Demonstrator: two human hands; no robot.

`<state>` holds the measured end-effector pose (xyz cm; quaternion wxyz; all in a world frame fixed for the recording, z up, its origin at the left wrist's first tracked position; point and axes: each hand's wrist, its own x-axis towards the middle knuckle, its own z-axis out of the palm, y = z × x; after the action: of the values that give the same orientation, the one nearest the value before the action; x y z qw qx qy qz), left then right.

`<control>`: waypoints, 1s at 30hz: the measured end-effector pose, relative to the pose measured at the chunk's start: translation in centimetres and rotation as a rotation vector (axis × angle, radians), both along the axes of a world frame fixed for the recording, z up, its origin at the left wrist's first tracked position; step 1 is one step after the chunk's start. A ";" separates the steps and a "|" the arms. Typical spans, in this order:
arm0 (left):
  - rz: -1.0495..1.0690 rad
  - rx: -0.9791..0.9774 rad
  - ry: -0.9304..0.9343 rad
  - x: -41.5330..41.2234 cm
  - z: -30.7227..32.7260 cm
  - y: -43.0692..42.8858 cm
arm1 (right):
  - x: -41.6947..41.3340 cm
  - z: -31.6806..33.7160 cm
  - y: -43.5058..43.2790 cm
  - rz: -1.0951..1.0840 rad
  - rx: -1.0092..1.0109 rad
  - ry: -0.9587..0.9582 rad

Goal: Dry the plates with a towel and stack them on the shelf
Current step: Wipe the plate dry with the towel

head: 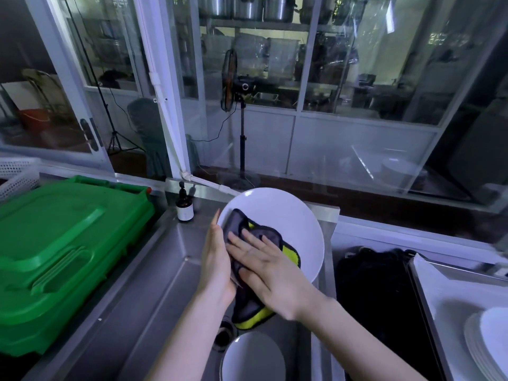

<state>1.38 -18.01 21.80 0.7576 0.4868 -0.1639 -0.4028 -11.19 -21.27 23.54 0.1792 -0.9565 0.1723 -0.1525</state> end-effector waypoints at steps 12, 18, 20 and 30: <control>0.167 0.075 -0.245 1.3 -0.4 1.1 | -0.9 -1.3 -4.8 -0.478 -0.048 0.077; 0.134 0.030 -0.168 0.9 -0.3 0.7 | -1.7 -1.4 0.4 -0.091 0.022 0.041; 0.086 0.019 -0.151 0.2 -0.5 0.6 | -0.5 -1.2 1.0 -0.014 0.025 0.035; 0.066 0.007 -0.250 -0.2 -0.5 1.1 | 1.4 0.1 -5.3 -0.267 -0.154 0.050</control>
<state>1.21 -16.94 21.35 0.7422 0.5411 -0.2394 -0.3147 -9.81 -26.61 23.64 0.0792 -0.9396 0.2901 -0.1637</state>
